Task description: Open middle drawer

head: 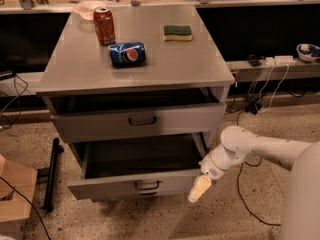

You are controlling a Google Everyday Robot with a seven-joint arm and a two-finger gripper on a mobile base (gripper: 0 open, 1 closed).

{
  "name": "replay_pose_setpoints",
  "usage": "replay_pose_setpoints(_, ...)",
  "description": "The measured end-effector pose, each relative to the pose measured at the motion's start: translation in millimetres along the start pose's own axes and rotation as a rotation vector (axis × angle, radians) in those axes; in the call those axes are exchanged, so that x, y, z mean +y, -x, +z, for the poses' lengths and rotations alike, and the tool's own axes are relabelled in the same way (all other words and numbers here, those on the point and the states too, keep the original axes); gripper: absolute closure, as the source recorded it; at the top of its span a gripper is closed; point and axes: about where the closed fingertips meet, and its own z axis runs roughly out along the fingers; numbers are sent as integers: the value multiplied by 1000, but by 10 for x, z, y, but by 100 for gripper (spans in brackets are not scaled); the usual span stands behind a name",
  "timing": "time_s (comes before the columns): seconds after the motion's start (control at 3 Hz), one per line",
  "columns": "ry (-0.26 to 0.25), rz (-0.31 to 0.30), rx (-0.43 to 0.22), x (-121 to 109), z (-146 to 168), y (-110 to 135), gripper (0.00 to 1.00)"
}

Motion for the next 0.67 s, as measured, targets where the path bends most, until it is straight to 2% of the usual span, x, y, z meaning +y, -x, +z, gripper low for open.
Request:
replay_pose_setpoints(0.33,46,8,28,25,99,-112,18)
replay_pose_setpoints(0.67,56,7,36,39,82,-109,41)
